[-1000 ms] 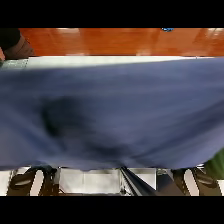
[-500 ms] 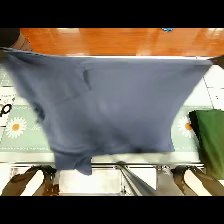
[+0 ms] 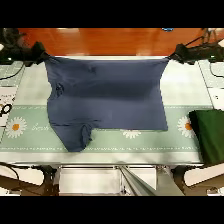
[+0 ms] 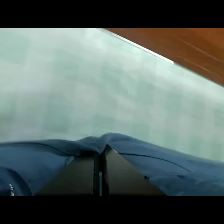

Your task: Fold the shirts.

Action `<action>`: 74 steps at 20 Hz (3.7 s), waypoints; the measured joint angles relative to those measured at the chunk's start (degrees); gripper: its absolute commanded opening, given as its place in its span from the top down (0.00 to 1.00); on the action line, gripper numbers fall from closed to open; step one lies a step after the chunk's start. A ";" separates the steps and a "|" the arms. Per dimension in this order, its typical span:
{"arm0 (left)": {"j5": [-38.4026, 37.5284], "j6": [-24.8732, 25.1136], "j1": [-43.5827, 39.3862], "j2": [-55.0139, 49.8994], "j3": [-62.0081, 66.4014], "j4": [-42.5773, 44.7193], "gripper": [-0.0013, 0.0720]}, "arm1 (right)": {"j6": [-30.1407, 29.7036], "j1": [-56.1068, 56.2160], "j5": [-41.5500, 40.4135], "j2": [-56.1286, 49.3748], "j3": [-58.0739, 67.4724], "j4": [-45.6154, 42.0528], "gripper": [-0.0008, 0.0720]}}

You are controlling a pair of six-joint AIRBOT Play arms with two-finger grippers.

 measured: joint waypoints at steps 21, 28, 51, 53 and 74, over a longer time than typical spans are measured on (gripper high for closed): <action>-25.75 8.44 2.51 -7.19 -3.82 7.30 0.95 | 6.91 1.68 18.53 -11.58 3.43 -15.43 0.96; -29.92 6.93 3.43 -6.58 -4.31 8.04 0.29 | 9.46 0.81 24.28 -10.80 3.43 -16.06 0.42; -14.53 15.06 28.41 37.75 -71.78 -5.20 0.29 | -6.60 -15.32 6.29 35.50 -60.87 3.54 0.42; -13.79 15.13 26.25 36.04 -72.06 -5.55 0.29 | -6.95 -15.37 6.40 35.63 -61.07 3.72 0.42; -13.22 19.06 16.68 29.94 -65.68 -8.07 0.96 | -1.20 -13.22 6.86 27.96 -64.43 -2.75 0.43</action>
